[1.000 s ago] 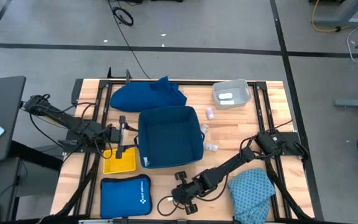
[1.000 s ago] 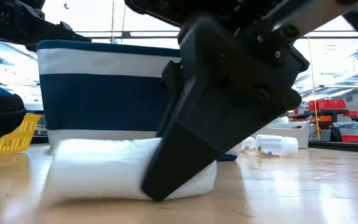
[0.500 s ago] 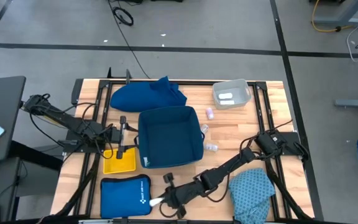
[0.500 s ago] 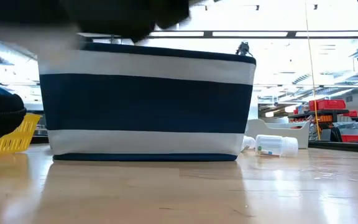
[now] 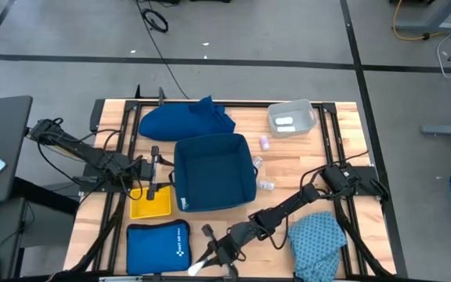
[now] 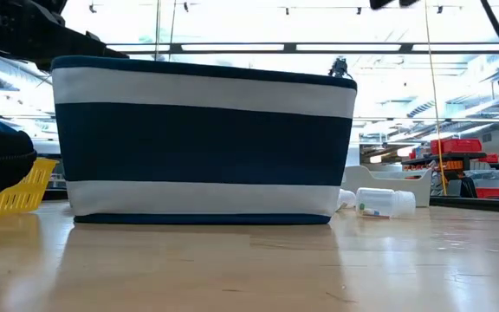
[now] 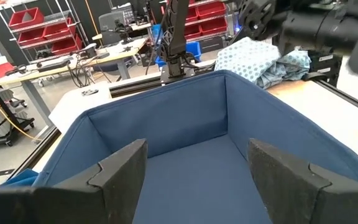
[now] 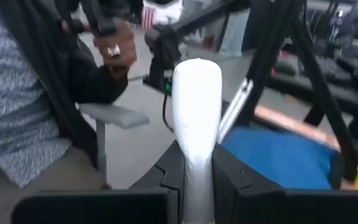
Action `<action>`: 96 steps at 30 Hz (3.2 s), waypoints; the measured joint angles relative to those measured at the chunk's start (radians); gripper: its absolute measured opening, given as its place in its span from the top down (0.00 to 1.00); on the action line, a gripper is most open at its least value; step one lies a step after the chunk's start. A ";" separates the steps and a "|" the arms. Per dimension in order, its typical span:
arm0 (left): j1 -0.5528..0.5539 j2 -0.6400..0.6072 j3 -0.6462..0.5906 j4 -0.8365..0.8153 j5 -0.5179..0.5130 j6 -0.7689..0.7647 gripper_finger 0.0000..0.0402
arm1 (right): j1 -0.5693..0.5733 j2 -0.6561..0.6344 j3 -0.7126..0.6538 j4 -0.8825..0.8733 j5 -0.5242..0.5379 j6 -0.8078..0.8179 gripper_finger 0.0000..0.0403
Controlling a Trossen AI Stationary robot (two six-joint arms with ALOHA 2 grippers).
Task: Pick & place medical supplies in basket/bin
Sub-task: Put the white roll gauze into the gray bin
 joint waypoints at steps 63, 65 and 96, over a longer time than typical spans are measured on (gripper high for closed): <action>0.077 0.057 0.000 0.180 -0.262 0.089 0.30 | -0.953 -0.800 -1.081 0.006 0.965 0.120 0.90; 0.088 0.064 0.000 0.177 -0.262 0.079 0.30 | -0.968 -0.800 -1.081 -0.027 0.951 0.129 0.90; 0.129 0.096 0.000 0.176 -0.250 0.063 0.30 | -1.086 -0.800 -0.953 -0.584 0.640 0.307 0.90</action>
